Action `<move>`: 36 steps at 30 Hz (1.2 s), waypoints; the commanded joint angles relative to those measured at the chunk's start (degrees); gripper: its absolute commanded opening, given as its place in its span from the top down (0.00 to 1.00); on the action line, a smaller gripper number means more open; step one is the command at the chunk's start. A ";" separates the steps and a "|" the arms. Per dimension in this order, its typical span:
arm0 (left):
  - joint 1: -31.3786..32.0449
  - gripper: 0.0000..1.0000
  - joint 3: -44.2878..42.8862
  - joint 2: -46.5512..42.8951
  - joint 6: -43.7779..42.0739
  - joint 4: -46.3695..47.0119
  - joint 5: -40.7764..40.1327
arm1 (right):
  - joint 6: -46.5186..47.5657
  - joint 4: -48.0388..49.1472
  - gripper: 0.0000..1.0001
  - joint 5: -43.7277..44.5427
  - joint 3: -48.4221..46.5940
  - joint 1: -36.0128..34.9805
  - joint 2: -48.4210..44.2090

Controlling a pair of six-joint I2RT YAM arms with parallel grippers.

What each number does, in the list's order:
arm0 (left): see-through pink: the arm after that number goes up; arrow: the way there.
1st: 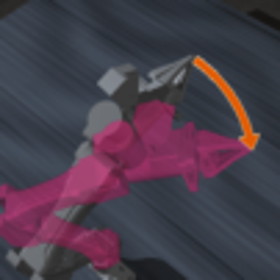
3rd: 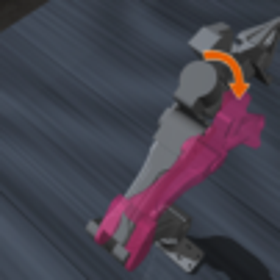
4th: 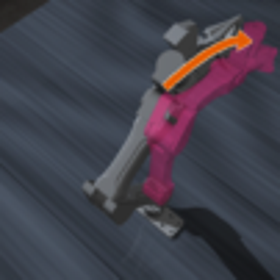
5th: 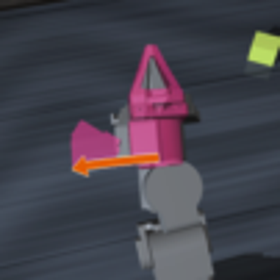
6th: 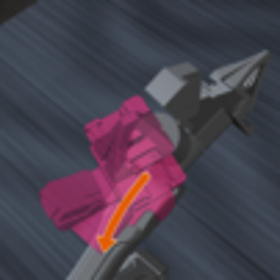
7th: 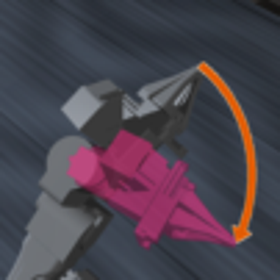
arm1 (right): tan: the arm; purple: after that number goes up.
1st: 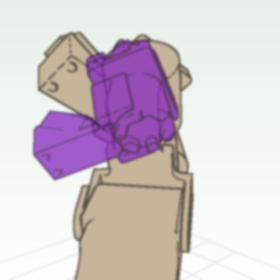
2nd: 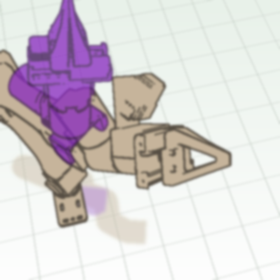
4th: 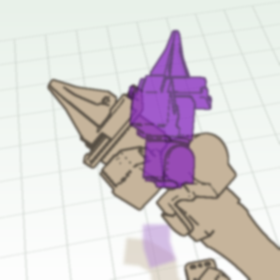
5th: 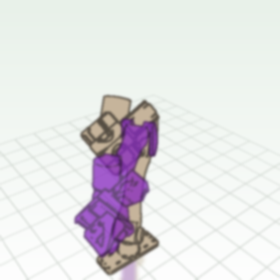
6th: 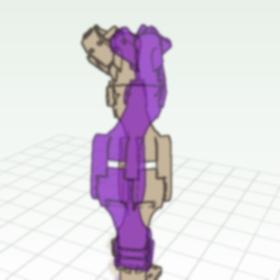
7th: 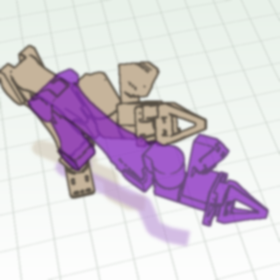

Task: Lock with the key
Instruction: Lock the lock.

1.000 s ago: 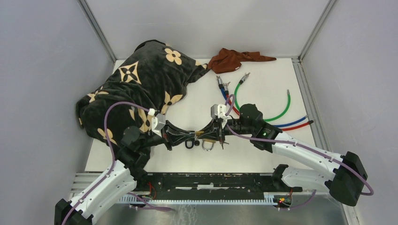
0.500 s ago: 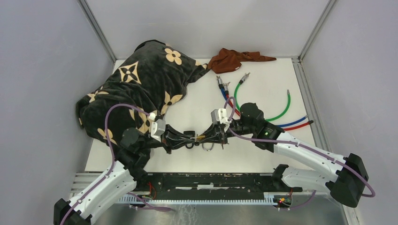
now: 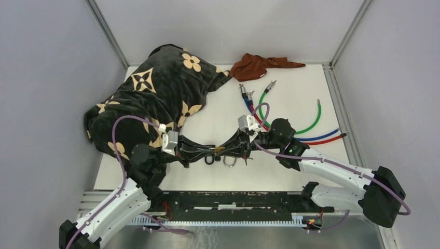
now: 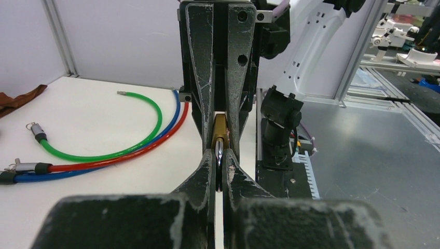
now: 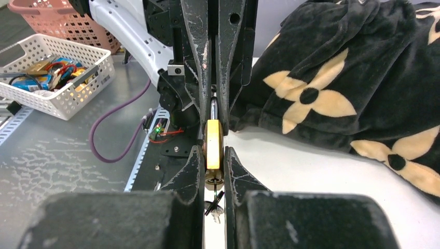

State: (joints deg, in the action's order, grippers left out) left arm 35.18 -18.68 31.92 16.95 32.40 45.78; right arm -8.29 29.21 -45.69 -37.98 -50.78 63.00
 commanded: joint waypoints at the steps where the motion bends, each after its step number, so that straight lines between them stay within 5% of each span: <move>1: 2.20 0.98 1.42 1.27 4.63 0.80 -3.39 | -4.45 14.07 1.00 1.57 -2.03 -2.54 2.07; 8: 4.76 0.98 6.30 2.34 11.52 0.12 -4.36 | -2.12 10.35 1.00 7.38 -4.41 -2.49 2.00; 18: 5.49 0.98 5.04 2.10 10.38 0.51 -5.26 | 1.73 3.56 1.00 6.06 -5.82 -2.27 2.75; 19: 4.75 0.98 4.87 1.44 9.53 -0.10 -5.75 | 3.54 -0.64 0.98 5.84 -6.32 -1.88 2.16; 22: 1.76 0.98 4.72 -0.53 7.45 -1.52 -7.23 | 10.37 -12.48 0.64 4.93 -6.28 0.41 -1.40; 25: -1.04 0.98 5.49 -2.65 6.34 -2.47 -8.01 | 14.58 -20.49 0.42 5.46 -3.72 3.03 -7.51; 29: -2.39 0.98 6.42 -3.53 6.36 -3.29 -8.04 | 18.00 -28.97 0.34 5.32 -3.14 3.89 -11.68; 36: -2.57 0.98 6.46 -2.92 6.23 -3.29 -7.17 | 15.04 -27.21 0.41 5.20 -3.84 3.85 -6.55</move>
State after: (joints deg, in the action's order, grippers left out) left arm 32.95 -11.97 29.10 24.80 27.59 38.00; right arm 7.01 2.00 -40.93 -40.51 -46.98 53.10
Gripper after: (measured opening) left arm 0.045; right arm 0.606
